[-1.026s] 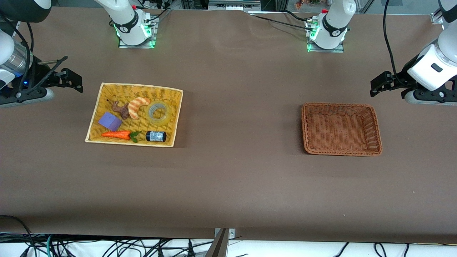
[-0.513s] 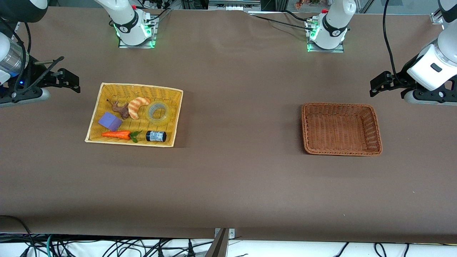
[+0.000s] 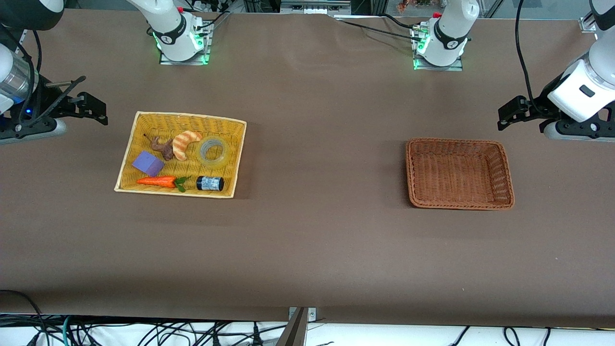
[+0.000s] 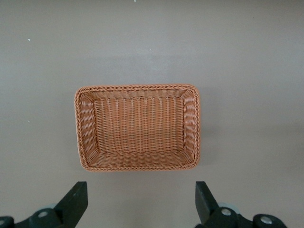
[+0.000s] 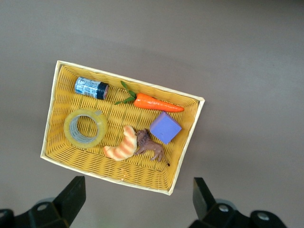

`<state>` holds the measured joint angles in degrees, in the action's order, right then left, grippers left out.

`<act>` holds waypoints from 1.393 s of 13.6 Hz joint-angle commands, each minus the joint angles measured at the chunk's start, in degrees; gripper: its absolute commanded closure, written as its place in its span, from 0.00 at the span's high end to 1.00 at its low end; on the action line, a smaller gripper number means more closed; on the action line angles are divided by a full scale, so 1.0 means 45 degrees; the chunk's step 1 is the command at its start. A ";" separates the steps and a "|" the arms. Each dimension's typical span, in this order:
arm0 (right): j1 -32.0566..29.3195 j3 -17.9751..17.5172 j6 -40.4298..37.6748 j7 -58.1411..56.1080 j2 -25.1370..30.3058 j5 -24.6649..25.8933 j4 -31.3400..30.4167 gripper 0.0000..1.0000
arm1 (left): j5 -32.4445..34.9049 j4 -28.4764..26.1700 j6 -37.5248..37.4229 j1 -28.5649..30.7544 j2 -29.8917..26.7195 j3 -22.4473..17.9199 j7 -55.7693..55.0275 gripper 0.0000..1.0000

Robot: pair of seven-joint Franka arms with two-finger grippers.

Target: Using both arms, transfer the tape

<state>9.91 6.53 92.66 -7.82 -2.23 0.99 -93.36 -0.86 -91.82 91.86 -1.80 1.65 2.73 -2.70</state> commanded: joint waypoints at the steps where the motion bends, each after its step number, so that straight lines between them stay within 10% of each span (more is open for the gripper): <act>1: -0.0073 -0.0045 -0.0162 -0.0137 -0.0051 0.0014 0.0257 1.00 | -0.0218 -0.0142 -0.0101 0.0010 -0.0211 -0.0020 0.0346 1.00; 19: 0.0629 -0.0416 -0.0046 0.0077 -0.0889 -0.0142 0.0179 1.00 | -0.0218 -0.0142 -0.0120 0.0010 -0.0231 -0.0020 0.0346 1.00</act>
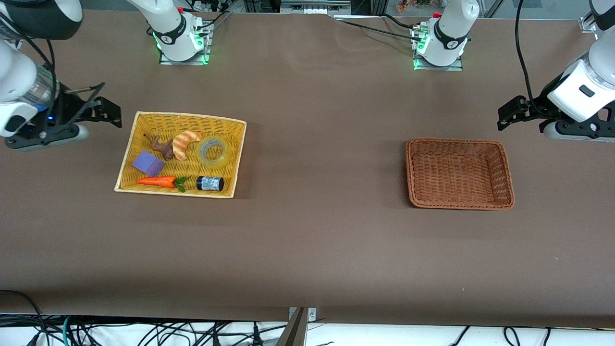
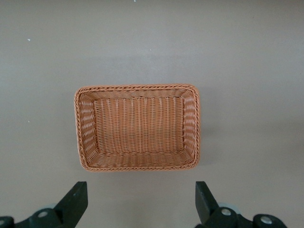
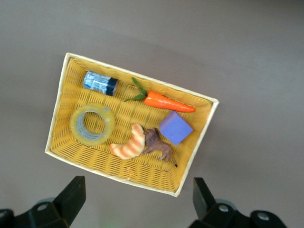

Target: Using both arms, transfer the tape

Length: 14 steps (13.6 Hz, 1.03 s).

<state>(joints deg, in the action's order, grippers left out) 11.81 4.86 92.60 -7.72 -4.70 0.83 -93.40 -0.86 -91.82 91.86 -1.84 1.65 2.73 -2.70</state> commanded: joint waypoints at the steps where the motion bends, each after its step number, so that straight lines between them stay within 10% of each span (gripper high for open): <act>1: 0.0421 -0.0046 0.0007 0.0095 -0.0575 -0.0281 0.0170 1.00 | -0.0218 -0.0142 -0.0119 0.0017 -0.0231 -0.0022 0.0346 1.00; 7: 0.1126 -0.0143 0.2052 0.1209 -0.1163 -0.0518 -0.1348 1.00 | -0.0218 -0.0142 -0.0119 0.0017 -0.0231 -0.0022 0.0346 1.00; 14: 0.1185 -0.0572 0.8612 0.1891 -0.0967 -0.0498 -0.7010 1.00 | -0.0218 -0.0142 -0.0119 -0.0002 -0.0231 -0.0022 0.0346 1.00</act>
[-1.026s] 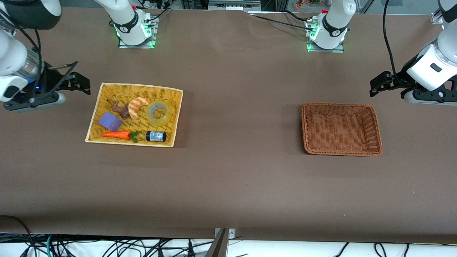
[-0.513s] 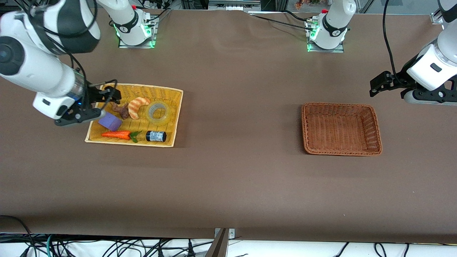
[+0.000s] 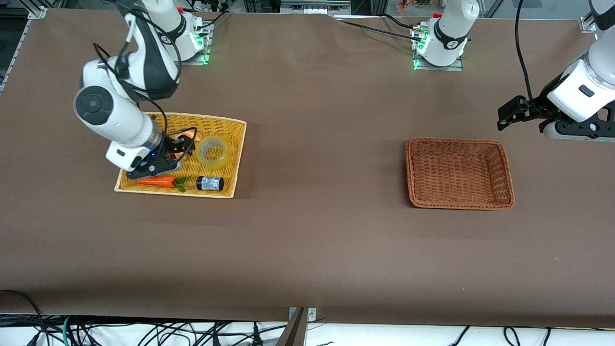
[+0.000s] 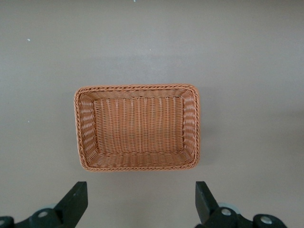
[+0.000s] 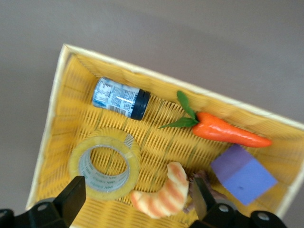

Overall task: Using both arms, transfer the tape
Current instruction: 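Lower the right gripper onto the tape roll in the yellow tray and grasp it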

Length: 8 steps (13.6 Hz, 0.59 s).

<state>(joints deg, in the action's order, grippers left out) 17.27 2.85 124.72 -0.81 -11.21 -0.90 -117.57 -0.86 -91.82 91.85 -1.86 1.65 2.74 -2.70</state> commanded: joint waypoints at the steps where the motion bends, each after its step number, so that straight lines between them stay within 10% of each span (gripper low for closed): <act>1: -0.0029 -0.0261 0.2141 0.0627 0.0382 -0.0112 -0.2150 1.00 | -0.0218 -0.0142 -0.0119 0.0004 -0.0230 -0.0023 0.0346 1.00; 8: -0.0048 -0.0926 0.4530 0.1880 -0.0380 -0.0112 -0.3757 1.00 | -0.0218 -0.0142 -0.0119 -0.0016 -0.0230 -0.0023 0.0345 1.00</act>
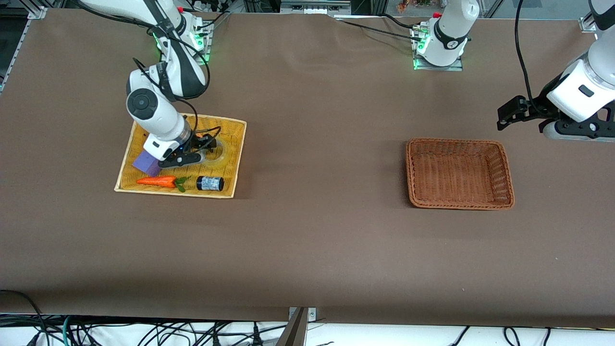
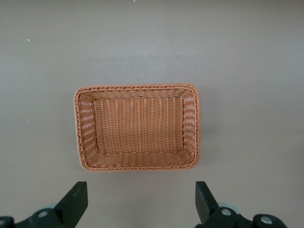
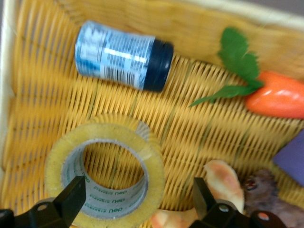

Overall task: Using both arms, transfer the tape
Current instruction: 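Lower the right gripper onto the tape roll in the yellow tray and grasp it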

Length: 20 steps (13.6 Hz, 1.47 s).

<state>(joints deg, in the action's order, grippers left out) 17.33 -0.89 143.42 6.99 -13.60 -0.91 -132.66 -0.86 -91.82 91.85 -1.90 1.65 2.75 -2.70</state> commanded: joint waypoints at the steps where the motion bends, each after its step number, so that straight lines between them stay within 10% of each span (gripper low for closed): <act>1: -0.0101 -0.0095 0.0374 0.0088 0.0094 -0.0109 -0.0422 1.00 | -0.0218 -0.0122 -0.0119 -0.0007 -0.0230 -0.0026 0.0326 1.00; 4: -0.0238 -0.0095 0.1055 -0.0010 -0.0276 -0.0109 -0.0753 0.91 | -0.0218 -0.0122 -0.0099 -0.0007 -0.0211 -0.0026 0.0326 1.00; 9: -0.0278 -0.0095 0.1117 0.0028 -0.0551 -0.0090 -0.0735 0.04 | -0.0218 -0.0122 -0.0099 -0.0046 -0.0211 -0.0006 0.0326 1.00; 15: -0.0278 -0.0134 -0.0125 -0.0049 0.0481 0.0008 0.0276 0.00 | -0.0218 -0.0122 -0.0099 -0.0046 -0.0211 -0.0006 0.0326 1.00; 20: -0.0123 -0.0991 -0.5515 0.0144 0.0719 -0.0108 0.5115 0.00 | -0.0199 -0.0122 -0.0099 -0.0046 -0.0211 -0.0006 0.0306 1.00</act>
<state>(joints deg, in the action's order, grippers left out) 16.65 -3.16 126.42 6.97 -9.78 -0.89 -118.16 -0.86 -91.82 91.85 -2.08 1.65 2.91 -2.70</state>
